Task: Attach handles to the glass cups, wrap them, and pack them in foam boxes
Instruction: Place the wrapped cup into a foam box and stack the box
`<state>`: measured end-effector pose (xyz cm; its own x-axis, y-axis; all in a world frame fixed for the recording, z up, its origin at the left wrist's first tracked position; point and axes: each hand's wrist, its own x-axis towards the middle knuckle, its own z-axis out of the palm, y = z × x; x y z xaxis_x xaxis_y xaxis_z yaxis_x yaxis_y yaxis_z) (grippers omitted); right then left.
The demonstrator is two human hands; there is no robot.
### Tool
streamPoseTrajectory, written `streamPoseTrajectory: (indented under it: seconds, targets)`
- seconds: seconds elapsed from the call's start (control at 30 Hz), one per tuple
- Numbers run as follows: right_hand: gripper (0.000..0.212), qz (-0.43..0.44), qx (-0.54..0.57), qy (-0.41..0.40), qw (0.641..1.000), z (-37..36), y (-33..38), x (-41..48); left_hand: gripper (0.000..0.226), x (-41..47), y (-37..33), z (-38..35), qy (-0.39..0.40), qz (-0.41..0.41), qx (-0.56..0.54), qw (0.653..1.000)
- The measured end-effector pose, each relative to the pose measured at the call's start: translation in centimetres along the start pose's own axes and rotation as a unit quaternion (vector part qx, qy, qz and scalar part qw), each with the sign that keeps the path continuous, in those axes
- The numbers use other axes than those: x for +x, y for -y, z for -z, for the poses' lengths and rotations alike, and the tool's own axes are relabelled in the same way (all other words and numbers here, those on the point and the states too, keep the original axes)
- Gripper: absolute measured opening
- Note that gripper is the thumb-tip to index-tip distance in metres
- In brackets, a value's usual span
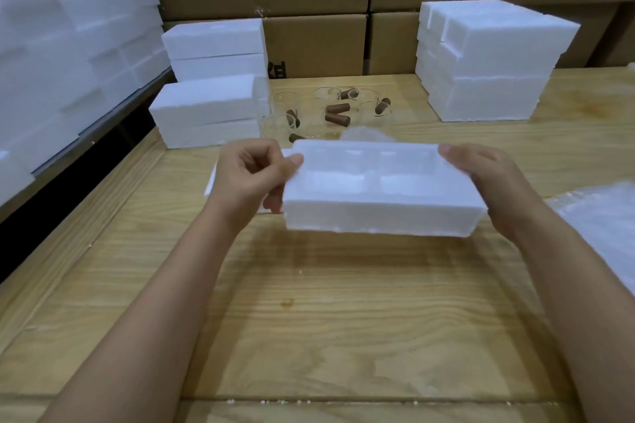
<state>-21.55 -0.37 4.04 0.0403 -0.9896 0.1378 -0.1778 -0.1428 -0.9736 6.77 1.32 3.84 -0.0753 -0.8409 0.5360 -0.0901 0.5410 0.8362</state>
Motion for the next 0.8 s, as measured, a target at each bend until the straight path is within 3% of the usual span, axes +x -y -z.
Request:
streamPoseTrajectory:
  seconds: [0.1,0.23,0.37,0.53,0.6,0.7,0.8]
  targets:
    - [0.045,-0.067,-0.026,0.068,0.995,2.1,-0.5,-0.2,0.032,-0.6,0.5,-0.7,0.067,0.057,0.008,0.996]
    - [0.030,-0.123,-0.108,0.098,0.982,2.3,-1.5,-0.3,0.029,-1.2,1.1,-1.0,0.118,0.112,0.071,0.984]
    - [0.011,-0.046,-0.261,0.066,0.962,0.9,-2.4,0.1,0.028,-1.7,1.6,-1.2,0.129,0.166,0.116,0.971]
    - [0.014,-0.015,-0.312,0.063,0.948,0.2,-2.3,0.2,0.034,-1.5,1.9,-0.9,0.119,0.136,0.152,0.972]
    - [0.018,0.025,-0.283,-0.014,0.959,0.1,-2.2,0.6,0.038,-1.3,1.9,-1.0,0.086,0.101,0.159,0.978]
    - [0.014,0.066,-0.199,-0.155,0.966,-0.3,-1.6,2.5,0.037,-0.3,1.8,-1.2,-0.045,0.035,0.165,0.985]
    - [0.025,-0.001,-0.213,-0.076,0.974,-1.0,-1.5,5.3,0.027,1.7,2.0,-1.8,-0.099,0.010,0.237,0.966]
